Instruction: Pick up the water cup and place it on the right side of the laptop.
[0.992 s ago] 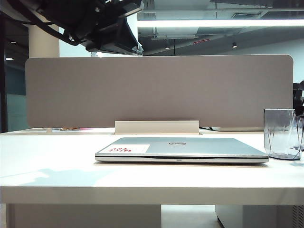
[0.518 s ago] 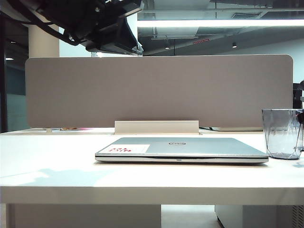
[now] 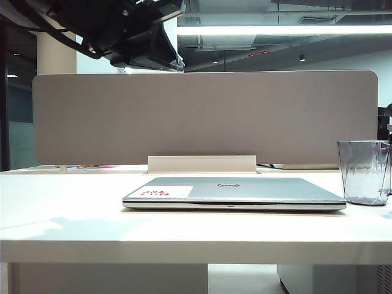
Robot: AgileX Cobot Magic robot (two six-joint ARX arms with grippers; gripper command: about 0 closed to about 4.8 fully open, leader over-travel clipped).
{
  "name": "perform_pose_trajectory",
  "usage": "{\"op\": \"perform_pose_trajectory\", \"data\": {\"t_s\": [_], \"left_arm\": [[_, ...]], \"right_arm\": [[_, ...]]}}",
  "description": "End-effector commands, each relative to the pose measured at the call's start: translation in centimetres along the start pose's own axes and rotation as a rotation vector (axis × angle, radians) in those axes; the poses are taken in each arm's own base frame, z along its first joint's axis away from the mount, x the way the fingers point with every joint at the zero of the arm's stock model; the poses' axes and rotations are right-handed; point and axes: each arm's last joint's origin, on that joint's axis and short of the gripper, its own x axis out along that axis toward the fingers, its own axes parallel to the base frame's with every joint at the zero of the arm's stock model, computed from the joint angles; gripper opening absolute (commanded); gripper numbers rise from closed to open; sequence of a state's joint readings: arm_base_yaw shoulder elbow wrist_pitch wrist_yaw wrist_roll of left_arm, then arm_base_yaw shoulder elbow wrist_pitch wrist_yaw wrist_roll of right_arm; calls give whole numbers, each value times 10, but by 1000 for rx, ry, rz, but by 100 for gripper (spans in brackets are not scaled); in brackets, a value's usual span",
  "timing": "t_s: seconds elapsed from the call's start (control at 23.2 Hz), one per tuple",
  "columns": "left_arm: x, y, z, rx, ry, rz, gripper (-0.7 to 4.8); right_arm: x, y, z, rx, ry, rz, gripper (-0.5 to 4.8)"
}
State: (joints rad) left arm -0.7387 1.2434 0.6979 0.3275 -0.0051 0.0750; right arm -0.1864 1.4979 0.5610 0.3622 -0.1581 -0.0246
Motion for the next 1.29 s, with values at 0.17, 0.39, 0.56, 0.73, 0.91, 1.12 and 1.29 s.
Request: {"op": "perform_pose_trajectory", "data": {"t_s": [0.17,0.39,0.56,0.73,0.91,1.12,1.29], "left_arm": [[0,0,2,4,-3,2,-6],[-1,0,-2,4,38,-1,-6],[-1,0,-2,4,38,-1,-6],[-1,0,-2,4,38,-1,-6],[-1,0,-2,5,37,19,-6],[-1,1,-2,5,39,40,-6],[-1,1,-2,5,39,40,-6]], "right_arm": [[-14,2,5,2,19,-4,78],[-13,1,7,-1,1,-5,-5],[-13,1,11,-7,-38,-13,-5],[-13,1,16,-16,-94,-15,-5],[-8,0,16,-18,-111,-14,-5],[-1,-1,9,-14,-80,-14,-5],[3,-2,9,-17,-106,-14,-5]]}}
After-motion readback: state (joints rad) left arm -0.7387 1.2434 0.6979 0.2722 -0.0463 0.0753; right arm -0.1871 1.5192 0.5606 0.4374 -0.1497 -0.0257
